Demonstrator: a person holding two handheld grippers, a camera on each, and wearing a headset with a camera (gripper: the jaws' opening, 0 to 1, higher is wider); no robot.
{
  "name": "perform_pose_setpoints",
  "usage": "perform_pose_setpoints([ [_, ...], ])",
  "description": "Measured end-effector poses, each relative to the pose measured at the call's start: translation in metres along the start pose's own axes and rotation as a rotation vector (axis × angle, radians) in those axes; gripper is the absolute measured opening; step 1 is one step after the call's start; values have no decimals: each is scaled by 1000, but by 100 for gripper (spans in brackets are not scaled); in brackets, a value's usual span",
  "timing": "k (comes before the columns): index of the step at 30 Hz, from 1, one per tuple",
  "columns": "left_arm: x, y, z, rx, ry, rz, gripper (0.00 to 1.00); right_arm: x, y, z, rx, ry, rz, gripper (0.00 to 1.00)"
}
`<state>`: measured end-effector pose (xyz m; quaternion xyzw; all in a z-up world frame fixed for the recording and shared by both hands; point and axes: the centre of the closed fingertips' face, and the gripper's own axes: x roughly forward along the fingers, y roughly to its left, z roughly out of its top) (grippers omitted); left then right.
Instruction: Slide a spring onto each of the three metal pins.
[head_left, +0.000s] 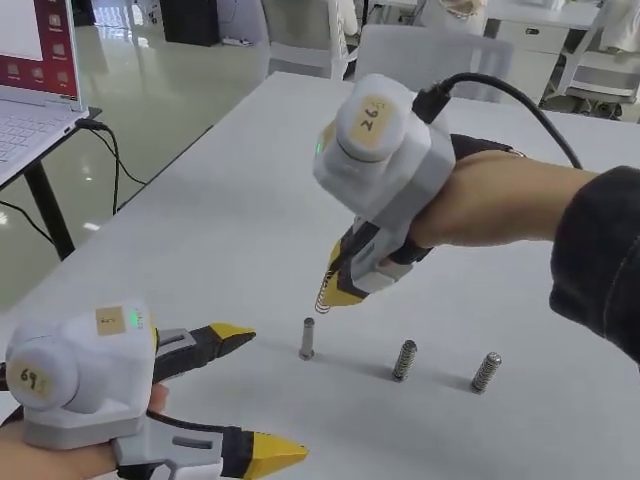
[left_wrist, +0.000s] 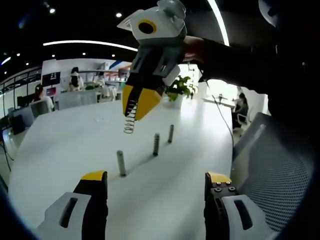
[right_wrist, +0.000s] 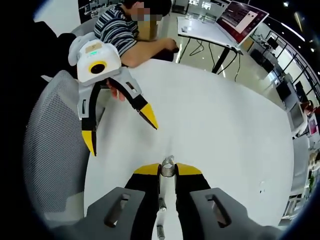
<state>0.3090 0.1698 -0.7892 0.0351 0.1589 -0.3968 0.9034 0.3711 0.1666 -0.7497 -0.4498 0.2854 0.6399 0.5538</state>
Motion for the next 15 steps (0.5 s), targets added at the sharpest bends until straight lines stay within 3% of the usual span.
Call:
perform_pose_setpoints([
  [7, -1, 3, 1, 6, -11, 11, 77, 13, -8, 1, 3, 14, 10, 8],
  [15, -2, 6, 1, 4, -22, 17, 79, 24, -6, -2, 7, 32, 29, 8],
])
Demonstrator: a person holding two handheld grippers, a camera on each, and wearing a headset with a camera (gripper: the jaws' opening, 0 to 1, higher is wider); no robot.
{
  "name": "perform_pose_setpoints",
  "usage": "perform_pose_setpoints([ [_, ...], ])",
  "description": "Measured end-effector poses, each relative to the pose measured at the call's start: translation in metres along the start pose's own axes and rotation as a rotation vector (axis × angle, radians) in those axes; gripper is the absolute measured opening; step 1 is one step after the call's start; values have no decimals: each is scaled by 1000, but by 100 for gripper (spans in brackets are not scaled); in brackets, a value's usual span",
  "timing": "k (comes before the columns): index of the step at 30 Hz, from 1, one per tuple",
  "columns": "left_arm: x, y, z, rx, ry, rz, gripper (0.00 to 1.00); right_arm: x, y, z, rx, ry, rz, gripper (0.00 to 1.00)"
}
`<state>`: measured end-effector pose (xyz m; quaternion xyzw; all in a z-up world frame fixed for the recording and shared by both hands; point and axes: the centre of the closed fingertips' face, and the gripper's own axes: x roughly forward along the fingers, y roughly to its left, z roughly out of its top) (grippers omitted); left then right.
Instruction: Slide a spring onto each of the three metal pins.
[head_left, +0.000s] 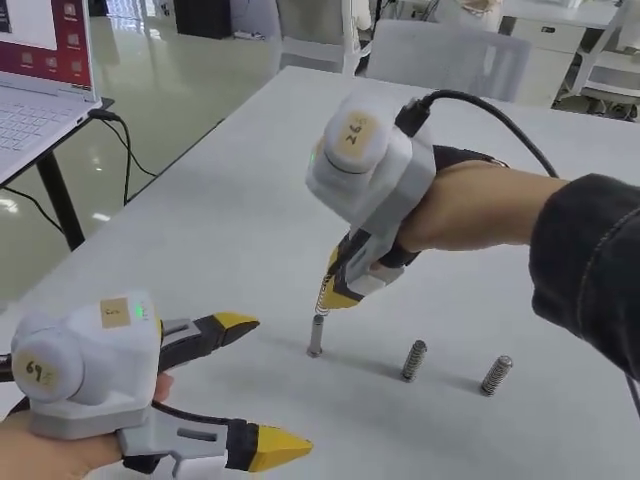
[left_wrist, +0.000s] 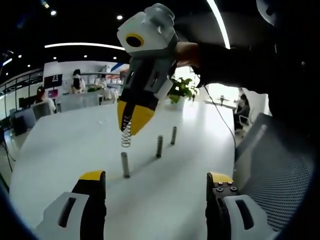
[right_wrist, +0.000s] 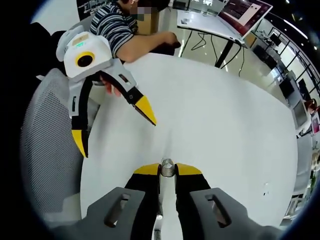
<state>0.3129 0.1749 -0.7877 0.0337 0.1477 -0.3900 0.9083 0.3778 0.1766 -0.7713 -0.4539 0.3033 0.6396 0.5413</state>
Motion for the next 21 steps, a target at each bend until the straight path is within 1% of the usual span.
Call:
perform_pose_setpoints([
  [9, 0, 1, -1, -6, -4, 2, 79, 6, 2, -3, 5, 15, 13, 8],
  [21, -2, 4, 0, -14, -12, 7, 77, 14, 1, -5, 7, 34, 23, 8],
])
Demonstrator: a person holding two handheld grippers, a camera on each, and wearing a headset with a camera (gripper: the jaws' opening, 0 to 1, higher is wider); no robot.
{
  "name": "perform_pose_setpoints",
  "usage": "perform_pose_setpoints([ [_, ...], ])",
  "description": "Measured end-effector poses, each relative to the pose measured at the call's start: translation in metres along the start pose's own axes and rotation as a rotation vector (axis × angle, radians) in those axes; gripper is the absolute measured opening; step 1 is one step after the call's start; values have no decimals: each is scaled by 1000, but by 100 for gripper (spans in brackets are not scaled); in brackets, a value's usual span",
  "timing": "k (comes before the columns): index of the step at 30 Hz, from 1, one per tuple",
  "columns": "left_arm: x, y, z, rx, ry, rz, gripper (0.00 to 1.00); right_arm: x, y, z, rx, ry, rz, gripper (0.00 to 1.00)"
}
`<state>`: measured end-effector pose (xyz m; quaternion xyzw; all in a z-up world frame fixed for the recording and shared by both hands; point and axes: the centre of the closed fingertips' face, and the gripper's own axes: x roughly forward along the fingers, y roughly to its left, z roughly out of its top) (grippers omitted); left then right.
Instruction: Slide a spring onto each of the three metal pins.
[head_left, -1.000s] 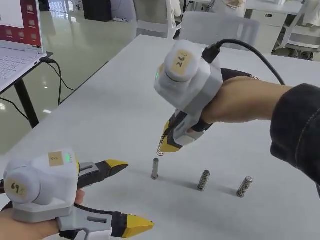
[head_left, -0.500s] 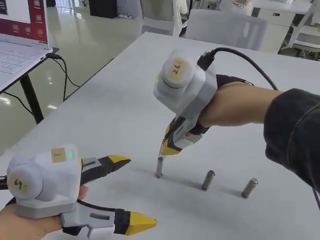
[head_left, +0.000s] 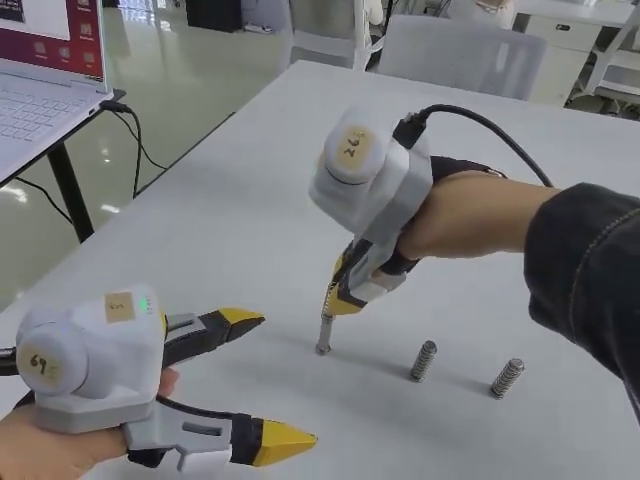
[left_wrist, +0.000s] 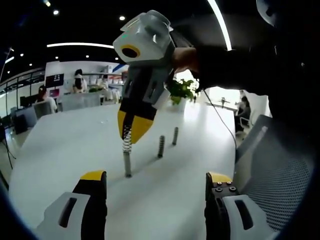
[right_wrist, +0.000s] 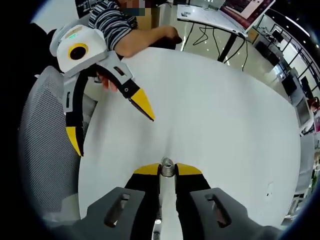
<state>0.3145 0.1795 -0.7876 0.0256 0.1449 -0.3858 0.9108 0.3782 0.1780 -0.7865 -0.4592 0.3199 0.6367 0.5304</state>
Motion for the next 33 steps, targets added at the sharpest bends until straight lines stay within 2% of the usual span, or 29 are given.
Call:
perform_pose_setpoints([
  [15, -2, 1, 1, -2, -6, 3, 74, 12, 0, -5, 10, 26, 11, 8],
  [33, -1, 0, -2, -8, 3, 1, 73, 40, 1, -15, 41, 45, 32, 8],
])
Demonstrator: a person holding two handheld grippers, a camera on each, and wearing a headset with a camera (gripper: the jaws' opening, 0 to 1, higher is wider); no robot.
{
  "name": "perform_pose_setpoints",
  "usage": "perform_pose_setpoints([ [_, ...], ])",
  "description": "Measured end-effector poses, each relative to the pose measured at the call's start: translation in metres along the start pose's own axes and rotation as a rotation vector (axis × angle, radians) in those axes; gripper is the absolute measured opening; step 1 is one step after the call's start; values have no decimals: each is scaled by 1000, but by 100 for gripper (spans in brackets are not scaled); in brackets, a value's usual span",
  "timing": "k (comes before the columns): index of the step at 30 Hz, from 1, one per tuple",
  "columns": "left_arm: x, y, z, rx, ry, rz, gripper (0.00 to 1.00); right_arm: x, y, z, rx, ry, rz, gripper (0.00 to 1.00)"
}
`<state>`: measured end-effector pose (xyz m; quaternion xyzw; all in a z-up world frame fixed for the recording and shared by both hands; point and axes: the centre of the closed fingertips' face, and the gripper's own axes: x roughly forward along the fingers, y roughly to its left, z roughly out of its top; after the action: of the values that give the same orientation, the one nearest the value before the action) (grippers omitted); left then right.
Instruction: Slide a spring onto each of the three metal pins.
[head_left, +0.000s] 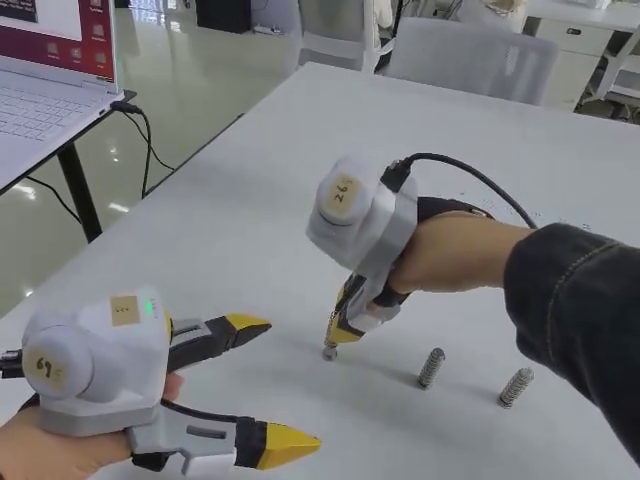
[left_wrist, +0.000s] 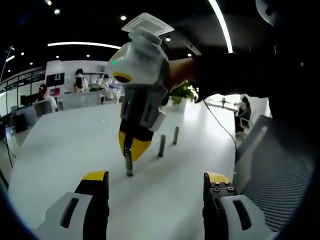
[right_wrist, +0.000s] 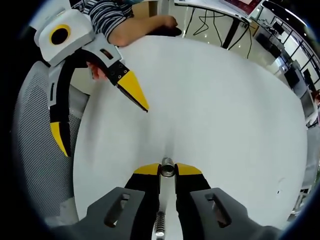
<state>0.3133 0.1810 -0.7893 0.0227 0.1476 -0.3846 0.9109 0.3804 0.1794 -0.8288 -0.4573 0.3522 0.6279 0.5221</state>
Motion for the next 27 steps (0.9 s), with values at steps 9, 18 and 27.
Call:
perform_pose_setpoints([
  [9, 0, 0, -3, -6, 5, -2, 72, 6, 0, -2, 12, 2, 3, 8],
  [18, 0, 1, -4, -7, 7, -1, 71, 13, 4, -5, 16, 16, 19, 8],
  [27, 0, 1, -3, -6, 8, -1, 70, 14, 5, -4, 8, 12, 22, 8],
])
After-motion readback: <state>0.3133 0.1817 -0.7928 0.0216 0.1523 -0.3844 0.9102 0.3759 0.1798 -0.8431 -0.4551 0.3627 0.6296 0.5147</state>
